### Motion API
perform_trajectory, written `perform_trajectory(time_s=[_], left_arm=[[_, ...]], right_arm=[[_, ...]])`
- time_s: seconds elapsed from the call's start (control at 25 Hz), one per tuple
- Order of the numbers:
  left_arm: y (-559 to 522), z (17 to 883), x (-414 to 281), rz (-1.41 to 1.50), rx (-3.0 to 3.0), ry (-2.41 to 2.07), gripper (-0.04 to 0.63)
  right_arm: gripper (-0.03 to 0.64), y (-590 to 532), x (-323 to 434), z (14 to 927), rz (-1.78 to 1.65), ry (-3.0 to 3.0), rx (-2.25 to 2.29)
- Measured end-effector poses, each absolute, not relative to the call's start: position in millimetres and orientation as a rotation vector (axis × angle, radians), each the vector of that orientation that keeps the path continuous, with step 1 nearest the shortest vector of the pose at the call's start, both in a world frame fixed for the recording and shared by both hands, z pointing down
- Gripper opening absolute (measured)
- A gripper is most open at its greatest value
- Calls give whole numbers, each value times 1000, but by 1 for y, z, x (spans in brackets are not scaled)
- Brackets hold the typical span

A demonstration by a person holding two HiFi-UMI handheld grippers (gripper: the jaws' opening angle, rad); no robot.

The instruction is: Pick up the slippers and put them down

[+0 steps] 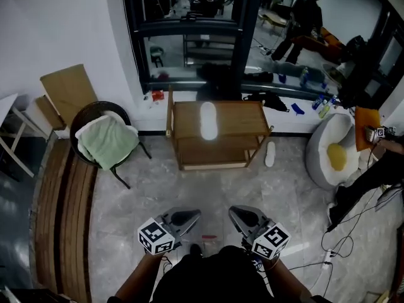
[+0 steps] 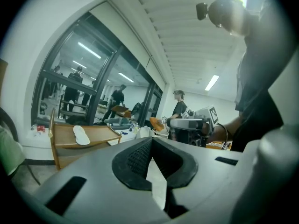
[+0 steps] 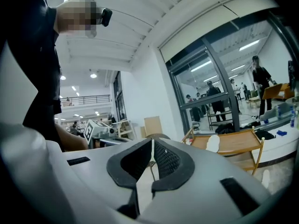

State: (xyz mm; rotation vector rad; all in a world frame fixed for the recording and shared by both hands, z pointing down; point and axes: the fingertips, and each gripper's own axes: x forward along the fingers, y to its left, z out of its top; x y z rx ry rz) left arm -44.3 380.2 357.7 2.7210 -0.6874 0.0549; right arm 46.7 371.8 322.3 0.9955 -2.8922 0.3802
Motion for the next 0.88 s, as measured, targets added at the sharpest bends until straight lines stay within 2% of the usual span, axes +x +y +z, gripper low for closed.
perform_trajectory(time_s=[0.4, 0.88], left_arm=[[271, 370, -54, 66, 2717, -706, 3], [128, 377, -31, 103, 2631, -830, 3]], right_arm=[[25, 272, 43, 339, 403, -2880, 1017], [25, 107, 60, 341, 467, -2957, 855]])
